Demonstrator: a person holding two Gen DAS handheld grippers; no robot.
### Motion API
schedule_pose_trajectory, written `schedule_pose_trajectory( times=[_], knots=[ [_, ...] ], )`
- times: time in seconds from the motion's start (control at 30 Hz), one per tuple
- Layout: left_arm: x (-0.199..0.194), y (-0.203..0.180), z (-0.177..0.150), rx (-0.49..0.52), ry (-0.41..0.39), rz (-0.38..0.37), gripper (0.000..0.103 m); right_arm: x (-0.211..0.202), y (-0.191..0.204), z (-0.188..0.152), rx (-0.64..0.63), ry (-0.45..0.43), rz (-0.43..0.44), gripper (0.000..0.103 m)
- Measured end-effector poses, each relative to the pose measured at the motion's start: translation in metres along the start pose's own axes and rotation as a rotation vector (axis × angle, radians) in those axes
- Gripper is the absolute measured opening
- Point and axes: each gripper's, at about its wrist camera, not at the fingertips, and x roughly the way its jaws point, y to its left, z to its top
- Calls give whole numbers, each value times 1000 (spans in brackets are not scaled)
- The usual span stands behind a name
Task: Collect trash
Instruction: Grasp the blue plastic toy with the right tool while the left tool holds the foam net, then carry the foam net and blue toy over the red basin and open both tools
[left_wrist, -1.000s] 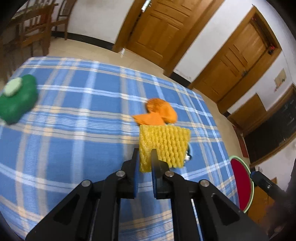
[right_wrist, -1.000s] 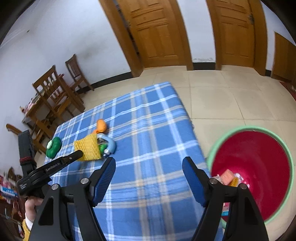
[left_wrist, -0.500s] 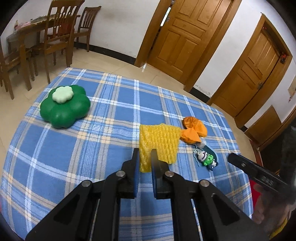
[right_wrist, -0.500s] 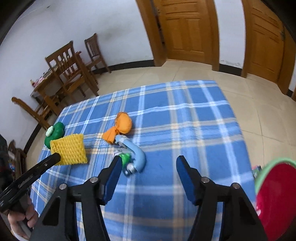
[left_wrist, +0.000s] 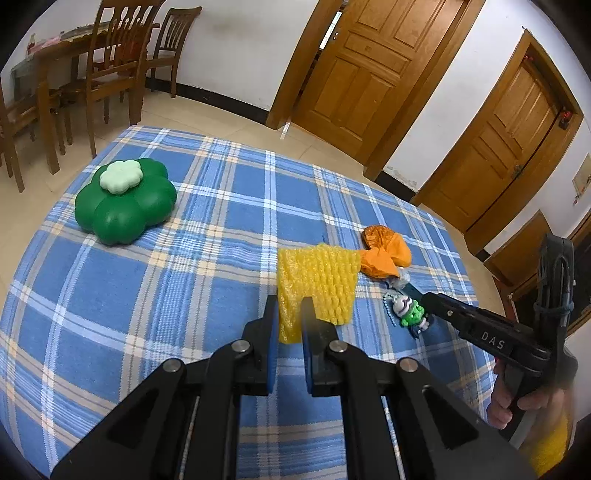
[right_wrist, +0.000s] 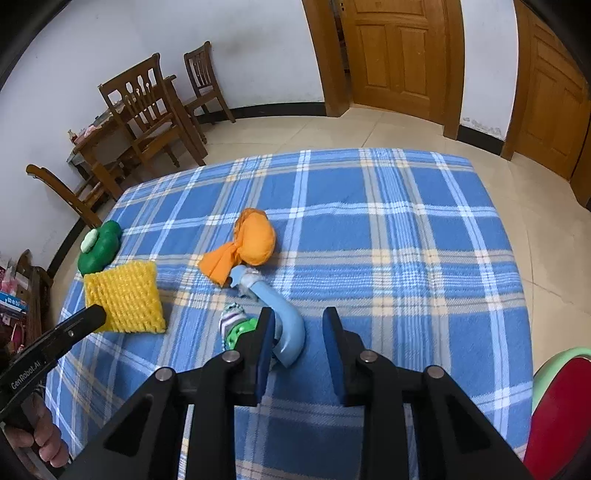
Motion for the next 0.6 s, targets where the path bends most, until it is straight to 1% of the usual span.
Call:
schedule_pose_trajectory(
  times=[0.07,0.1,0.13,0.17,0.23,0.3,0.47,0.6],
  knots=[
    [0,-2,-1,1,2,-4,10,1,1,-1,-9,0,-2,31],
    [-1,-3,-2,3,2,-4,10,1,2,-1,-11,-3,-7,28],
    [-1,-4,-3,5,3,-5,10,1,1,-2,-11,-6,-4,25],
    [-1,-4,-3,6,4,-6,10,0,2,-2,-9,-12,2,18],
    [-2,-6,-4,8,4,-10,10,-2,2,-3,-9,-23,-14,17],
    [-4,-8,-5,12,3,-14,10,-9,1,-6,8,-47,-9,17],
    [-8,-13,-7,23,2,-25,10,-40,-6,-17,54,-121,10,17],
    [-12,-19,-9,28,1,-39,10,-59,-8,-26,67,-145,25,17]
  ],
)
